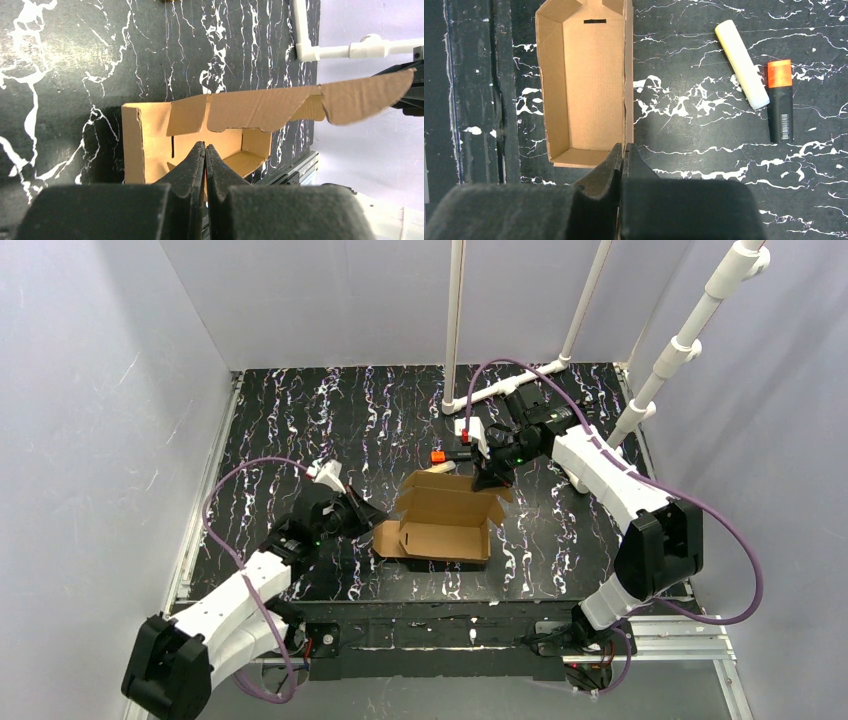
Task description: Fold the paper box
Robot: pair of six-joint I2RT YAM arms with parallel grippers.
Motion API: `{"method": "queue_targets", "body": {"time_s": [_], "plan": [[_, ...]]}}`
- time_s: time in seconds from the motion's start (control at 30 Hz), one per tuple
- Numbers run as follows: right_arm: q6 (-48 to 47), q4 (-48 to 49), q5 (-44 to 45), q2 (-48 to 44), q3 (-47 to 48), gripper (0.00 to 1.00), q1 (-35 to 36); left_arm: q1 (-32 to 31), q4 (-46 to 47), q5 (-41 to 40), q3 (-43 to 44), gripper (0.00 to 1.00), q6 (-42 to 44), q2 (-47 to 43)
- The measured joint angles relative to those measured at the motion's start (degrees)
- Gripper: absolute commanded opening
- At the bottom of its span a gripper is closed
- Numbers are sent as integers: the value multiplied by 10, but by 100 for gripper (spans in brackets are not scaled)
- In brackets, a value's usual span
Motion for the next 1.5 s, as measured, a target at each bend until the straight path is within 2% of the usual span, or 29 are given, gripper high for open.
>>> {"method": "queue_targets", "body": {"time_s": [0.1,0.33,0.5,0.73,1.03,1.4,1.5], "plan": [[0,0,0,-2,0,1,0,0,-60,-5,18,0,10,-34],[0,0,0,-7,0,1,0,-7,-133,4,37,0,-9,-80],[1,1,0,-7,-1,1,0,-45,-196,-5,48,0,-43,-51],[2,2,0,-7,-9,1,0,-100,-271,-43,123,0,-92,32],[2,3,-1,-7,-9,1,0,-120,-249,-59,132,0,-108,134],[2,2,-3,-7,-9,1,0,-124,-157,-58,132,0,-87,203],[2,4,-1,-9,-11,1,0,-124,-147,-60,126,0,-75,195]]}}
